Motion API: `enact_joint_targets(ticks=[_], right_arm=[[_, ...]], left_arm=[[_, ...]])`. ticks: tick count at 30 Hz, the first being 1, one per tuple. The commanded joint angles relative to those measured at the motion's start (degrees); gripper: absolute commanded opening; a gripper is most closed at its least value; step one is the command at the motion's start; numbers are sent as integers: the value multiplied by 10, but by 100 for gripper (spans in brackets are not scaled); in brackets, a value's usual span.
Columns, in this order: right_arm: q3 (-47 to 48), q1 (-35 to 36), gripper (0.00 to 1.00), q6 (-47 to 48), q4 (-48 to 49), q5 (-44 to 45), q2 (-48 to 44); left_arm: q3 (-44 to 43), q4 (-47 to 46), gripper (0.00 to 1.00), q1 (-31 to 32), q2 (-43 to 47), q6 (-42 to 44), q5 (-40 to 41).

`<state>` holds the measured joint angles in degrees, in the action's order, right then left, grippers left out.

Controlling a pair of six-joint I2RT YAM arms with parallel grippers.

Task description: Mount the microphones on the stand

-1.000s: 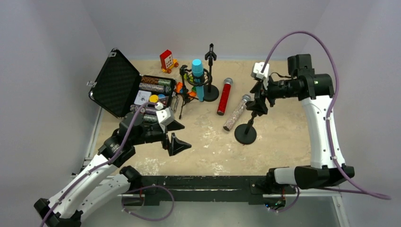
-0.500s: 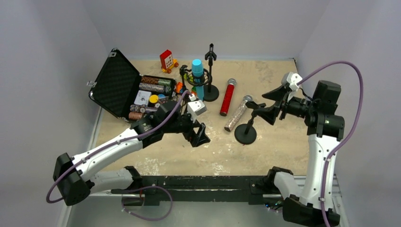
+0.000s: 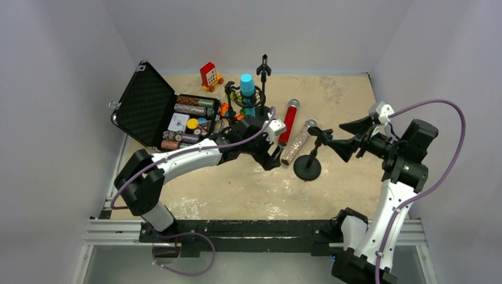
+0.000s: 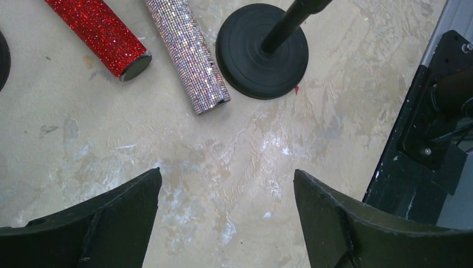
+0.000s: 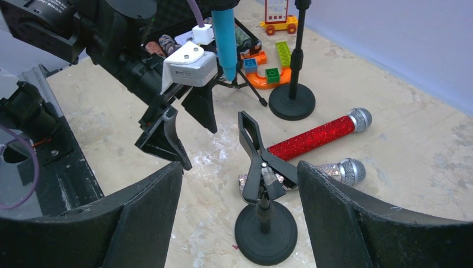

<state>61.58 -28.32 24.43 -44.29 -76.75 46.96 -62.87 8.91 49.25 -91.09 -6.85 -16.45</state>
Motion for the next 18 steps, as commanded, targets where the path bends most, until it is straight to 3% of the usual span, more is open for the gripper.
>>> enact_joint_targets(ticks=[1, 8, 13, 15, 18], right_arm=[[14, -21, 79, 45, -27, -35, 9], [141, -23, 79, 329, -269, 7, 93], [161, -23, 80, 508, -327, 35, 111], [139, -22, 81, 674, -394, 24, 118], [107, -6, 92, 796, -402, -4, 117]], left_arm=[[-42, -65, 91, 8, -11, 1, -12], [-5, -197, 92, 18, -38, 66, -69], [4, -242, 93, 18, -26, 76, -101], [16, -265, 94, 18, -20, 126, -127], [-19, -199, 96, 15, -26, 239, -185]])
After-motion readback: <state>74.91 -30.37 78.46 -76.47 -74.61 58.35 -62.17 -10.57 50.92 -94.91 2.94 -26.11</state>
